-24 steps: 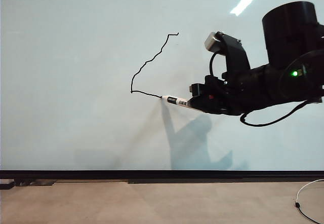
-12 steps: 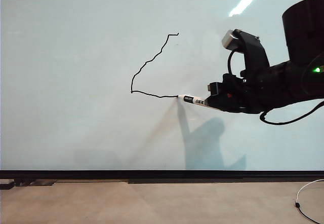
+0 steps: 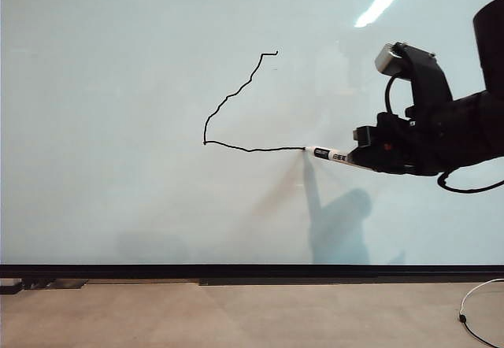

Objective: Pick up the pen on the shelf to the right of the whiteboard and draw a triangle.

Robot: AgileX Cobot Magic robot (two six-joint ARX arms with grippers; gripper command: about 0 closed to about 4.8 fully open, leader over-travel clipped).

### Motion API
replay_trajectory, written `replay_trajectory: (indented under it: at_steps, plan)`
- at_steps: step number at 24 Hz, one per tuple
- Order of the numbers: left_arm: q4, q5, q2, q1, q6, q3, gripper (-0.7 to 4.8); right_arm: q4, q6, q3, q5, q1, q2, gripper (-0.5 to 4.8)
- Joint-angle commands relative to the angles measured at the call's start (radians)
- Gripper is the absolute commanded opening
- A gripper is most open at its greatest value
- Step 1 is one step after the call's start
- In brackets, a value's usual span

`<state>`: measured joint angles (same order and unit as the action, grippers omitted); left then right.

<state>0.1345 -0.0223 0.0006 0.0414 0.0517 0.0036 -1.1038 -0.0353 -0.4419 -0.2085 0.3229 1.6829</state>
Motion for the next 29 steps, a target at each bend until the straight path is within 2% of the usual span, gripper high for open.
replay_trajectory:
  at_steps: [1, 17, 20, 24, 29]
  plan:
    - [-0.008, 0.000, 0.000, 0.000, 0.000, 0.003, -0.05, -0.047, 0.002, 0.017, 0.072, -0.030, -0.026, -0.04]
    - [-0.008, -0.001, 0.000, 0.000, 0.000, 0.004, -0.05, -0.088, 0.007, 0.081, 0.068, -0.073, -0.058, -0.05]
    - [-0.008, 0.000, 0.000, 0.000, 0.000, 0.004, -0.05, -0.131, -0.022, 0.090, 0.005, -0.071, -0.064, -0.05]
    - [-0.008, 0.000, 0.000, 0.000, 0.000, 0.004, -0.05, -0.209, -0.035, 0.113, 0.003, -0.009, -0.113, -0.05]
    - [-0.008, 0.000, 0.000, 0.000, 0.000, 0.003, -0.05, -0.209, -0.035, 0.056, -0.018, 0.060, -0.158, -0.04]
